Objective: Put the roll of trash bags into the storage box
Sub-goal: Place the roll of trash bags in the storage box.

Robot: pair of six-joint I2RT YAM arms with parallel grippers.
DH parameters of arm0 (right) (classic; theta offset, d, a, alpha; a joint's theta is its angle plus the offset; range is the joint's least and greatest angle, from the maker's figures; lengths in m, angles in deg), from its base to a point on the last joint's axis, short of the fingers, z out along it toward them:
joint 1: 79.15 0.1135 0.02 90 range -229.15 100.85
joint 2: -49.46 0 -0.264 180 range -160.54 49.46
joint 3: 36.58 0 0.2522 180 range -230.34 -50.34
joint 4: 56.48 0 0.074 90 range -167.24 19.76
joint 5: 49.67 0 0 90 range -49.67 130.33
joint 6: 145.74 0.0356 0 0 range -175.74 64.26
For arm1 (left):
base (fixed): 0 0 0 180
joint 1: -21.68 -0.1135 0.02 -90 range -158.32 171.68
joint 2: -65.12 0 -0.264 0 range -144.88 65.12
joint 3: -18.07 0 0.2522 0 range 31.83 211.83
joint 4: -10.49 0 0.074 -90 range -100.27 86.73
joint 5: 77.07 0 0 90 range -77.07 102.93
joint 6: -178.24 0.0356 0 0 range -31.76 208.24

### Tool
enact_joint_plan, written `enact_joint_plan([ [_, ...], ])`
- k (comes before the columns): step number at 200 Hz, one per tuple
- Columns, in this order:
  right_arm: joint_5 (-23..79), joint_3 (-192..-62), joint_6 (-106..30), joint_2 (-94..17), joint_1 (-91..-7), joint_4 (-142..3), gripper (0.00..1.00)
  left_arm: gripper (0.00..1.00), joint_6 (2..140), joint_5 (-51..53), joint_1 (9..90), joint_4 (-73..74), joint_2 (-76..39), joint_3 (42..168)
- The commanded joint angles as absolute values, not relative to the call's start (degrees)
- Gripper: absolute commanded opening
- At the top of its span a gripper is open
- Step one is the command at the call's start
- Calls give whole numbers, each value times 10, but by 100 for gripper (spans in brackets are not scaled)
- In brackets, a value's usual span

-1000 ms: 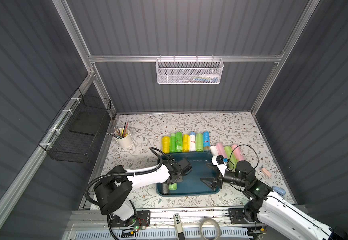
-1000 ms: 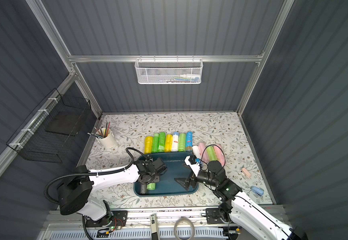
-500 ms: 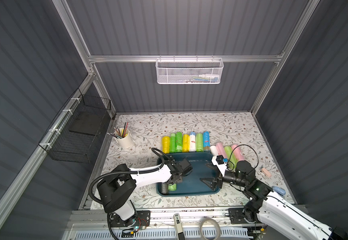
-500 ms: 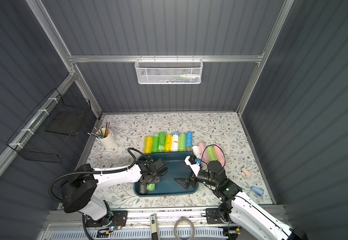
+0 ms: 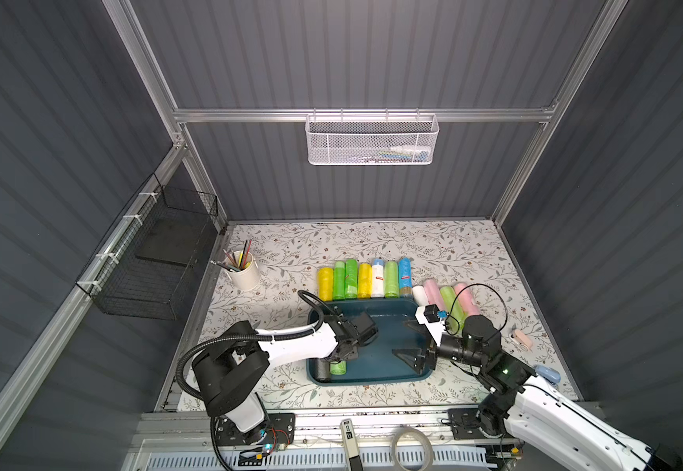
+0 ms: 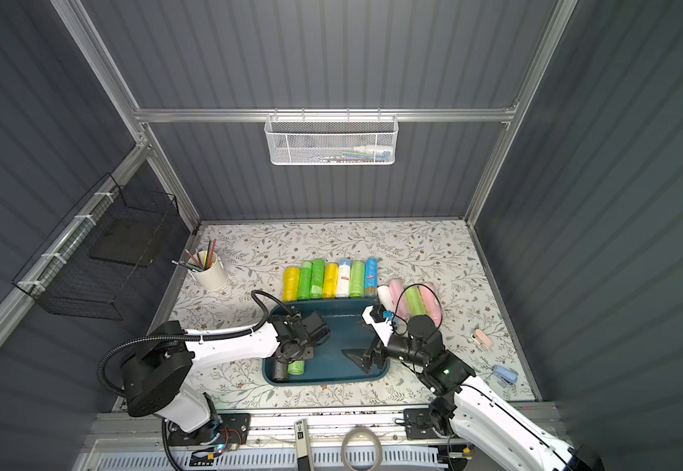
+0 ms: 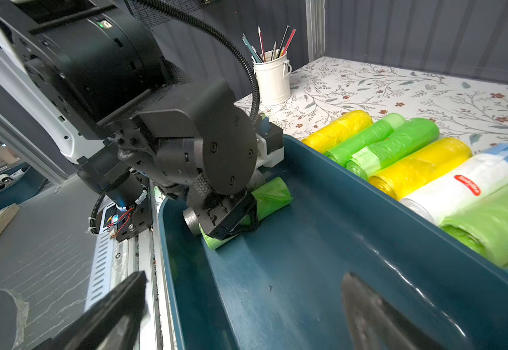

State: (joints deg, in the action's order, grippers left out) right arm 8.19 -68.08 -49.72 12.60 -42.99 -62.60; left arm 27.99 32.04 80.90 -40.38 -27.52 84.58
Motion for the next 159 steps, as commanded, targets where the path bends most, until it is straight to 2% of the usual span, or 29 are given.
enact_joint_plan([
  [1,79,-680,-494,126,-428,-617,99,48,284,333,811,-414,-285,852],
  [159,76,-680,-494,127,-428,-616,99,50,287,348,810,-427,-282,857],
])
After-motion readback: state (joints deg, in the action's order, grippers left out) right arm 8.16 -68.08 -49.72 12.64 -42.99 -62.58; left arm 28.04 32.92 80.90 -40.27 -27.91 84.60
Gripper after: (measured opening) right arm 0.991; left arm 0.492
